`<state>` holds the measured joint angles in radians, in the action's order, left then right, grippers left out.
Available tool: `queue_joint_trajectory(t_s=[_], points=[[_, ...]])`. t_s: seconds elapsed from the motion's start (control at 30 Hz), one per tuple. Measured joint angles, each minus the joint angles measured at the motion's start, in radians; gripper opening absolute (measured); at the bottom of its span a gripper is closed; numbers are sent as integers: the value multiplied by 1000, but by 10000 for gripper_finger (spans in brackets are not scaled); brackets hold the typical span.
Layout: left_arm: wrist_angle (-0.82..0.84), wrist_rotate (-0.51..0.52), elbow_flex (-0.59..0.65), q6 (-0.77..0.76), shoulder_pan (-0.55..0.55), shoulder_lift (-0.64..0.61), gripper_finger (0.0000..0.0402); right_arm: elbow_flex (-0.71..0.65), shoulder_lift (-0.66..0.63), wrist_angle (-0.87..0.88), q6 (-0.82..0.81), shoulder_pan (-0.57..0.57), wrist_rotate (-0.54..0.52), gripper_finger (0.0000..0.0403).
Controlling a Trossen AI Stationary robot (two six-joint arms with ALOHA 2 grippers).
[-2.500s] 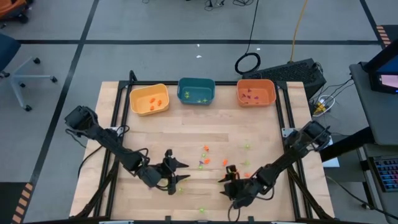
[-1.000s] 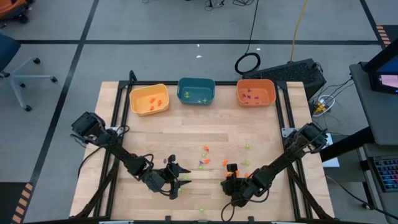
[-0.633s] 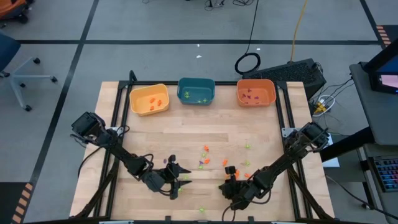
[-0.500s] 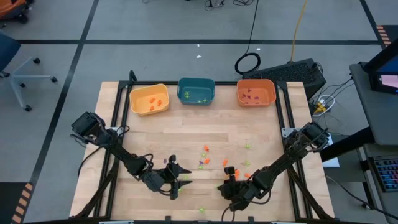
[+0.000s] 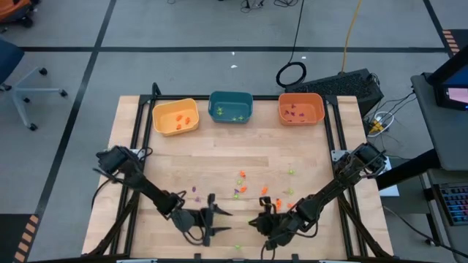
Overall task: Sort Halloween decoration
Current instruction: Put the green spider toy into the blue bin
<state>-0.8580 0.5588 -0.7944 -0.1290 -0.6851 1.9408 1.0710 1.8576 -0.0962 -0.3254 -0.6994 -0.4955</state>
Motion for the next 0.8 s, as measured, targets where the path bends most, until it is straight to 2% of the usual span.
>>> queue_joint_trajectory(t_s=[0.23, 0.33, 0.47, 0.6, 0.8], points=[[32, 127, -160, 189, 1, 100, 261, 0, 0, -4, 1, 0, 1, 0], [99, 125, -213, 197, 10, 119, 268, 0, 0, -5, -1, 0, 1, 0], [240, 73, -257, 196, 18, 125, 269, 0, 0, -5, -1, -1, 2, 0], [254, 43, -263, 198, 24, 125, 253, 0, 0, -5, -2, -1, 2, 0], [257, 18, -262, 197, 44, 125, 199, 0, 0, -5, -2, 0, 2, 0]])
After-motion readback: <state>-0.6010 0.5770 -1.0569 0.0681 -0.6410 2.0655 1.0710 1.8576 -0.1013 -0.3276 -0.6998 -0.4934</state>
